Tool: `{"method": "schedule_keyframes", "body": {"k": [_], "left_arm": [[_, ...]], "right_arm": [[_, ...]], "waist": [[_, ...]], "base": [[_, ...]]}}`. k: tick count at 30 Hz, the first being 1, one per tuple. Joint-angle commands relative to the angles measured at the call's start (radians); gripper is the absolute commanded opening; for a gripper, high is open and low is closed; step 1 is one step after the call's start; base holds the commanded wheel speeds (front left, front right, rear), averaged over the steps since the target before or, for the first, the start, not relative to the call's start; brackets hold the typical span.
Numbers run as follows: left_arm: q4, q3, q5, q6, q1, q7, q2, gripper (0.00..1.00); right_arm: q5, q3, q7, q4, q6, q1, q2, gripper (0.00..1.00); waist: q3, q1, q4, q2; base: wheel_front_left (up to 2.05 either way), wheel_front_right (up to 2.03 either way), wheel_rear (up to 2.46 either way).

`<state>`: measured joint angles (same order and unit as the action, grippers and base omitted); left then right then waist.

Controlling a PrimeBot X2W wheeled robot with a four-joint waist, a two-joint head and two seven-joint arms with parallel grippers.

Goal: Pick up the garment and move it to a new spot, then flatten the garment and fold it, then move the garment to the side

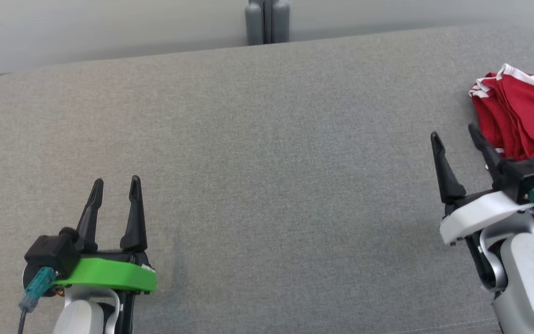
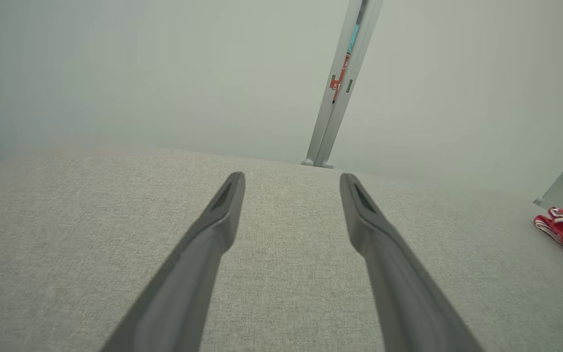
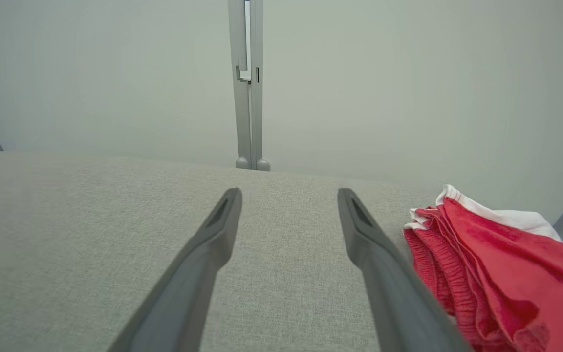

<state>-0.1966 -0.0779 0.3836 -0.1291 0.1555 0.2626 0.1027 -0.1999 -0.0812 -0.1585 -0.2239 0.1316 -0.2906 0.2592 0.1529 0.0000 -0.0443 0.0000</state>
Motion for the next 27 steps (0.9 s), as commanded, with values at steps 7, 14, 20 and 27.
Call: {"method": "schedule_keyframes", "body": {"k": [7,14,20,27], "left_arm": [[-0.024,0.023,0.004,-0.003,-0.076,0.002,-0.011,1.00],[-0.024,0.021,0.009,-0.003,-0.101,0.002,-0.014,1.00],[-0.023,0.018,0.011,-0.003,-0.109,0.002,-0.005,1.00],[-0.025,0.012,0.008,-0.003,-0.105,0.002,0.005,1.00]], "right_arm": [[-0.007,0.045,0.025,0.048,-0.002,0.130,-0.076,1.00],[0.013,0.079,0.041,0.082,-0.002,0.189,-0.116,1.00],[0.015,0.080,0.047,0.091,-0.002,0.202,-0.127,1.00],[0.009,0.069,0.049,0.084,-0.002,0.208,-0.135,1.00]], "waist": [[-0.096,0.0000,0.054,0.0000],[-0.113,0.0000,0.061,0.0000],[-0.116,0.0000,0.061,0.0000],[-0.112,0.0000,0.052,0.0000]], "base": [[0.00,0.00,0.00],[0.00,0.00,0.00],[0.00,0.00,0.00],[0.00,0.00,0.00]]}}
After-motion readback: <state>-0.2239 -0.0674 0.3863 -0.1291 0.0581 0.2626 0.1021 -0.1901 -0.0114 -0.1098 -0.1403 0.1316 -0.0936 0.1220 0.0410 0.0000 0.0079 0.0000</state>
